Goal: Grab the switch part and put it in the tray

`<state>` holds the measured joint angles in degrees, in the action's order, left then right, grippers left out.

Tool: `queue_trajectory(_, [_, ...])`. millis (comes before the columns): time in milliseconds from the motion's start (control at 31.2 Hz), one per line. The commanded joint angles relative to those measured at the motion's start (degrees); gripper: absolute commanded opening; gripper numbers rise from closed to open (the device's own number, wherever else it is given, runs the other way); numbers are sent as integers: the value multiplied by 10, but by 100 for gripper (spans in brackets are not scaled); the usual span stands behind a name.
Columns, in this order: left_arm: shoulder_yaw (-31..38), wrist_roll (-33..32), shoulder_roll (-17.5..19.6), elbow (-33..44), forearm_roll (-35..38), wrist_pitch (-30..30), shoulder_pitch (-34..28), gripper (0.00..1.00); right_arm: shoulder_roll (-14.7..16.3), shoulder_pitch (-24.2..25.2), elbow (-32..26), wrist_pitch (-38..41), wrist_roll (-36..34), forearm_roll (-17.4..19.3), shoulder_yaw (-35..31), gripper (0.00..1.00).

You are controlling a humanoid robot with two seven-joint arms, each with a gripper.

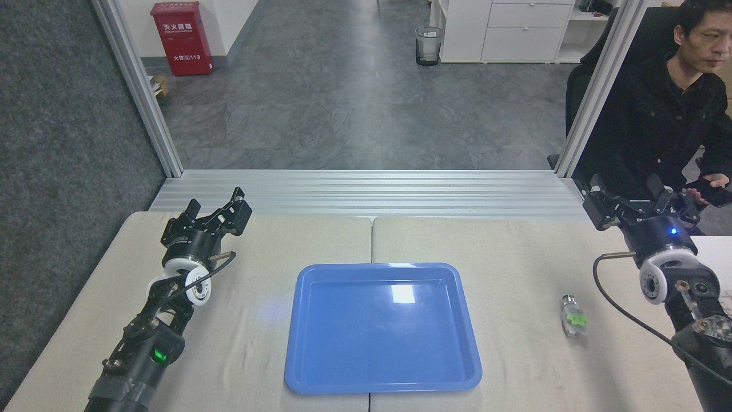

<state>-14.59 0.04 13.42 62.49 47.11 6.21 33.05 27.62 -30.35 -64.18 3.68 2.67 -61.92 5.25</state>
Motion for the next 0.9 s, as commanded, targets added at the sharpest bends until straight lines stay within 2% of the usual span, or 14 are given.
queue_trajectory(0, [-1,-1,1,-1,4,3,0,100,-1,-4,7,-6,2,-6,3,98])
queue_trajectory(866, [0,0,-1,0,0,0,0,100,7,-7,4,8,1,-5,7,99])
